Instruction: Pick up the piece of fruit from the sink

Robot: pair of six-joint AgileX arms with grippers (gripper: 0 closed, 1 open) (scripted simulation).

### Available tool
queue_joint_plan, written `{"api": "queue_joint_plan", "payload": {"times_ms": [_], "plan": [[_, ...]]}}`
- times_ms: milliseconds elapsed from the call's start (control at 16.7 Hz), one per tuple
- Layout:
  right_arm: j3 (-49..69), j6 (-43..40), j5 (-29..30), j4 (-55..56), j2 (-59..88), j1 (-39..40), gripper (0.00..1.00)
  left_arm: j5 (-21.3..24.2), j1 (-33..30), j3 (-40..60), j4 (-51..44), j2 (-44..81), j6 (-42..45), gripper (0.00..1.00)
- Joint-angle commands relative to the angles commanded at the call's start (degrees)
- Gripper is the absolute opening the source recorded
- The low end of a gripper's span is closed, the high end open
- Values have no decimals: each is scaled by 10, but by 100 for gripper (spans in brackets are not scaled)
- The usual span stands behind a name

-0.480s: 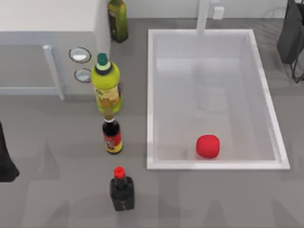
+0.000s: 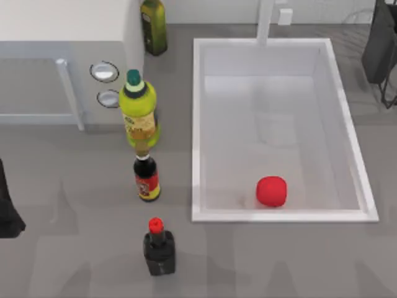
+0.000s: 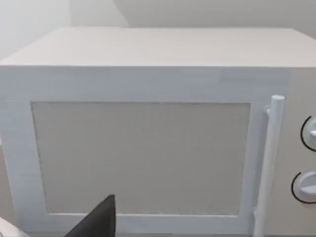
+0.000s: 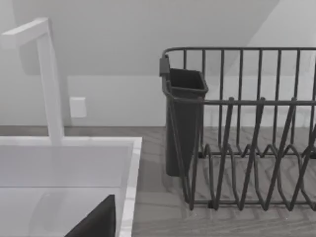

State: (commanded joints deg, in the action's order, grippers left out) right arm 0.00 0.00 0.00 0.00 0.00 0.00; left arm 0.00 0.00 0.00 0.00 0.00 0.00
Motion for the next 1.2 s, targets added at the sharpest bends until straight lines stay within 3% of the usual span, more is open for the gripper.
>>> {"api": "queue_joint_plan", "payload": {"times_ms": [960, 1200], "plan": [[0, 0, 0, 0, 0, 0, 100, 0, 0, 0, 0, 0, 0, 100], [57, 18, 0, -38, 59, 18, 100, 0, 0, 0, 0, 0, 0, 100]]}}
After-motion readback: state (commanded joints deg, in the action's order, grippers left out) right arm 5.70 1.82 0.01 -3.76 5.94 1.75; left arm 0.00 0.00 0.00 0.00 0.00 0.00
